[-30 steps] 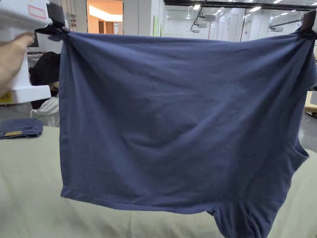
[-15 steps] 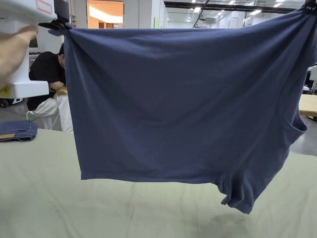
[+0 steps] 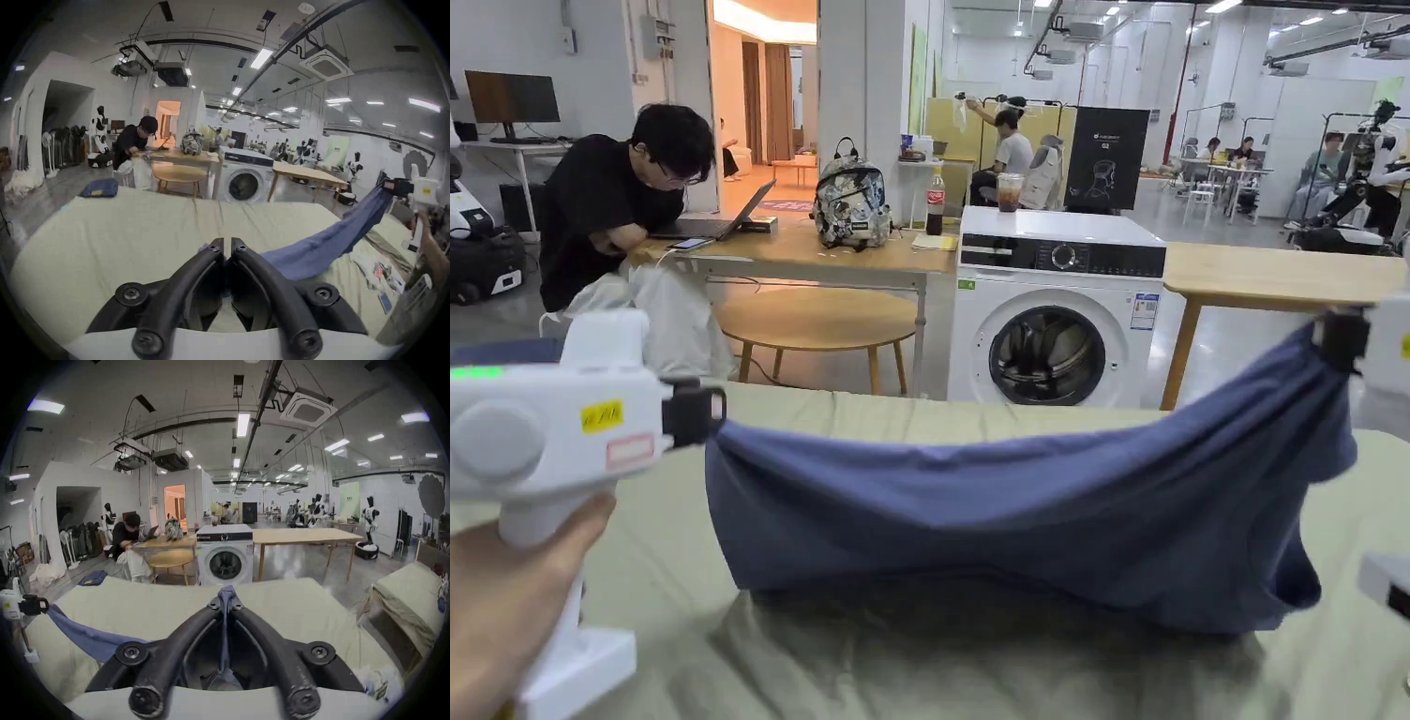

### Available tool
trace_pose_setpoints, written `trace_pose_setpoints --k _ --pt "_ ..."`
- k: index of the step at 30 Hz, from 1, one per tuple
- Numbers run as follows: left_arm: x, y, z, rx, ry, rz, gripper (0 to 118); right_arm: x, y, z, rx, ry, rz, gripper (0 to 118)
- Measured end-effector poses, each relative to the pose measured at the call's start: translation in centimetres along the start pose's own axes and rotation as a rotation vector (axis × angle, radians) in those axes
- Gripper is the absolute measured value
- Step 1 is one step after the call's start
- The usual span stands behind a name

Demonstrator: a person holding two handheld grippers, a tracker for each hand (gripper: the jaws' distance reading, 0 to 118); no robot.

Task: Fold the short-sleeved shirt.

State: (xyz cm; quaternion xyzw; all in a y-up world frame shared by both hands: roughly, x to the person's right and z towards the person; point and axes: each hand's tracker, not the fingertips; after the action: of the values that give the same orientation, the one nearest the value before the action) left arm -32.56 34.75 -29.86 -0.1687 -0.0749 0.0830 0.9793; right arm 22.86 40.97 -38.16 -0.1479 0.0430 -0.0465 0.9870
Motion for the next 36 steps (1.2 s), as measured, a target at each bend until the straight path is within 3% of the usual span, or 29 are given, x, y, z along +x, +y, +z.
trace_pose_setpoints --k 4,6,7,10,13,15,19,20,21,23,27,30,31,36 --pt "-0.6 -7.9 7.5 -0.032 0.002 0.065 0 2.5 -8.2 8.2 -0.058 0.049 0.025 1" --pt "-0.4 -12.2 11.4 -0.038 0.033 0.075 0 4.1 -12.6 11.7 -0.095 0.024 -0.04 1" --pt "0.2 -14.5 13.6 -0.051 0.041 0.095 0 2.4 -15.5 16.3 -0.061 0.016 -0.031 1" --pt "1.0 -19.8 18.5 -0.097 0.057 0.136 0 2.9 -21.9 21.7 -0.11 -0.054 -0.069 1" --pt "2.6 -23.8 21.6 -0.125 0.086 0.162 0 3.3 -27.1 24.9 -0.193 -0.115 -0.114 1" --pt "3.2 -26.5 22.5 -0.197 0.118 0.173 0 4.0 -30.2 25.4 -0.264 -0.1 -0.158 1" --pt "1.8 -30.4 21.7 -0.287 0.119 0.139 0 4.4 -35.7 25.0 -0.334 -0.13 -0.129 1" --pt "1.6 -30.9 21.6 -0.283 0.111 0.142 2 4.5 -36.4 24.9 -0.36 -0.132 -0.119 6" --pt "1.4 -31.0 21.4 -0.288 0.102 0.146 16 4.6 -37.0 24.7 -0.393 -0.154 -0.094 20" --pt "1.6 -31.3 21.6 -0.295 0.117 0.142 60 6.5 -38.3 24.6 -0.402 -0.17 -0.14 63" --pt "2.8 -29.1 23.2 -0.237 0.139 0.066 62 8.7 -37.9 27.2 -0.356 -0.156 -0.235 64" --pt "4.8 -26.7 24.9 -0.188 0.13 -0.063 62 8.7 -35.4 29.0 -0.282 -0.209 -0.173 64" --pt "5.6 -25.8 25.4 -0.16 0.128 -0.086 62 7.2 -34.3 30.4 -0.235 -0.205 -0.13 64" --pt "8.4 -21.9 27.2 0.008 0.083 -0.095 61 2.7 -29.3 31.2 -0.115 -0.105 0.023 63"
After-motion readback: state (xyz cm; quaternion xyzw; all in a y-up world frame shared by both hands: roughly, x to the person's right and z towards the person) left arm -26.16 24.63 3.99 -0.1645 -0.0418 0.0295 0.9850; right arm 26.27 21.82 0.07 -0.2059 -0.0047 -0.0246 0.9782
